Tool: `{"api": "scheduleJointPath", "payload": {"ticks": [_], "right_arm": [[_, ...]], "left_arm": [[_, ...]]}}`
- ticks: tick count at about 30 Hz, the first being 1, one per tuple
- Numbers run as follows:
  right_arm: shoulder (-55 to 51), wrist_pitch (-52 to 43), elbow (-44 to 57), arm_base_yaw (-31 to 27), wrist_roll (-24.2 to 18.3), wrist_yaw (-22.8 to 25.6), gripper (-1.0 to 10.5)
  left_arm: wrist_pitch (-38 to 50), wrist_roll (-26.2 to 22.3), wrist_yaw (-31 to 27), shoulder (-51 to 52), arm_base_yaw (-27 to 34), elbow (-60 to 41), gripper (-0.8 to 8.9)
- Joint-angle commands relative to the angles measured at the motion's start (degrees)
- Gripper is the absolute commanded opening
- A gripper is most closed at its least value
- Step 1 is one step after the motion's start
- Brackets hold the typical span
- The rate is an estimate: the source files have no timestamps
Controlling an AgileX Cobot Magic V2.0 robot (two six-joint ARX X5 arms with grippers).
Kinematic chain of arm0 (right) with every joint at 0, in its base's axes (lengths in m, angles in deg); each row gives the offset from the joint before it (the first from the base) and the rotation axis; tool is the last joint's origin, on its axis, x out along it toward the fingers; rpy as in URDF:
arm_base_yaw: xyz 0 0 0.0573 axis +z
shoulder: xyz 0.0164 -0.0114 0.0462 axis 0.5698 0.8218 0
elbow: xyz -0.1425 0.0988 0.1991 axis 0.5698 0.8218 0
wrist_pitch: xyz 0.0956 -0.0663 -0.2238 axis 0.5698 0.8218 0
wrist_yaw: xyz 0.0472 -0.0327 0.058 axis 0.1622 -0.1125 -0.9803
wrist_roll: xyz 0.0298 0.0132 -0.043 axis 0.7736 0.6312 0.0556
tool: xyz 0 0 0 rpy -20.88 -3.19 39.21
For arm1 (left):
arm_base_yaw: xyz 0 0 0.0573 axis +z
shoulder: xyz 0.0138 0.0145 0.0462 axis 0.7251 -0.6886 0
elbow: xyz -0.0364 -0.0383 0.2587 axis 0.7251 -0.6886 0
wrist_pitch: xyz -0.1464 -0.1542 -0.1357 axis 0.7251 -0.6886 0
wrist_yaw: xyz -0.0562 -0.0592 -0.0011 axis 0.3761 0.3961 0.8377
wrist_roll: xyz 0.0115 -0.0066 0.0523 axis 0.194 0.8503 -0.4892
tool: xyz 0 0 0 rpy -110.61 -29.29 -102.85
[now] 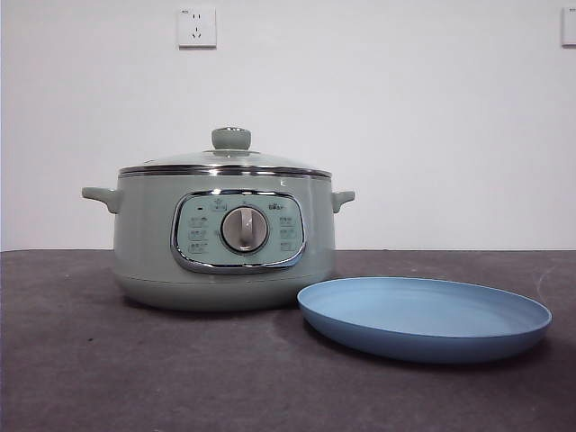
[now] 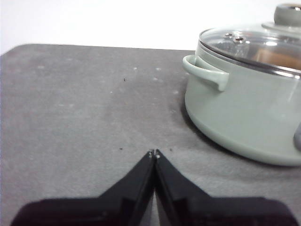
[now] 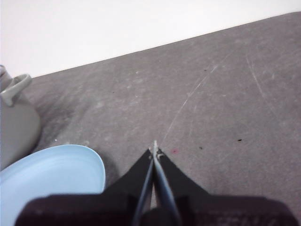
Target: Take the corn out from the steamer,put the corn on the plate,close the lid
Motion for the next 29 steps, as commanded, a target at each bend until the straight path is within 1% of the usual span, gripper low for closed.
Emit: {"api": "scheduleJointPath", "payload": {"ticks": [1, 2, 5, 8, 11, 15, 18, 19, 22, 26, 29], "right_arm": [[-0.13, 0.52, 0.13, 0.09, 3.63, -2.03, -0.1], [-0.11, 0.59, -0.24, 0.09, 4.68, -3.04, -0.1], [0.61, 0.61, -2.14, 0.15, 6.64, -3.50, -0.1], [2.19, 0.61, -4.85, 0.15, 6.75, -6.19, -0.1], [4.85, 0.59, -8.22, 0.15, 6.71, -9.27, -0.1], [10.21, 1.51, -13.62, 0.15, 6.43, -14.32, -0.1], [15.41, 3.30, -18.56, 0.17, 5.03, -20.83, -0.1], [17.68, 4.42, -20.68, 0.17, 4.26, -23.89, -0.1], [23.23, 8.33, -26.38, 0.17, 1.16, -30.56, -0.1], [30.01, 15.28, -34.51, 0.28, -4.00, -37.09, -0.1], [34.47, 21.77, -41.11, 1.01, -9.20, -39.32, -0.1]], "left_arm": [[0.28, 6.01, 1.03, 0.11, 0.15, -0.24, -0.08], [0.31, 6.84, 1.77, 0.11, 0.15, 0.11, -0.08], [0.22, 8.33, 4.04, 0.09, 0.13, 1.81, -0.08], [-0.28, 11.32, 5.22, 0.07, 0.13, 4.46, -0.07], [-1.31, 13.14, 6.51, -0.57, 0.09, 7.72, -0.07], [-4.96, 13.27, 8.94, -3.10, 0.09, 13.25, -0.07], [-7.74, 13.16, 12.04, -6.27, 0.09, 17.79, -0.07], [-9.11, 13.11, 13.18, -7.80, 0.09, 19.78, -0.07], [-12.87, 10.45, 16.57, -11.78, 0.09, 24.81, -0.07], [-18.14, 6.82, 20.50, -16.98, 0.09, 31.08, -0.07], [-21.14, 5.20, 23.17, -20.28, 0.07, 34.95, -0.07]]}}
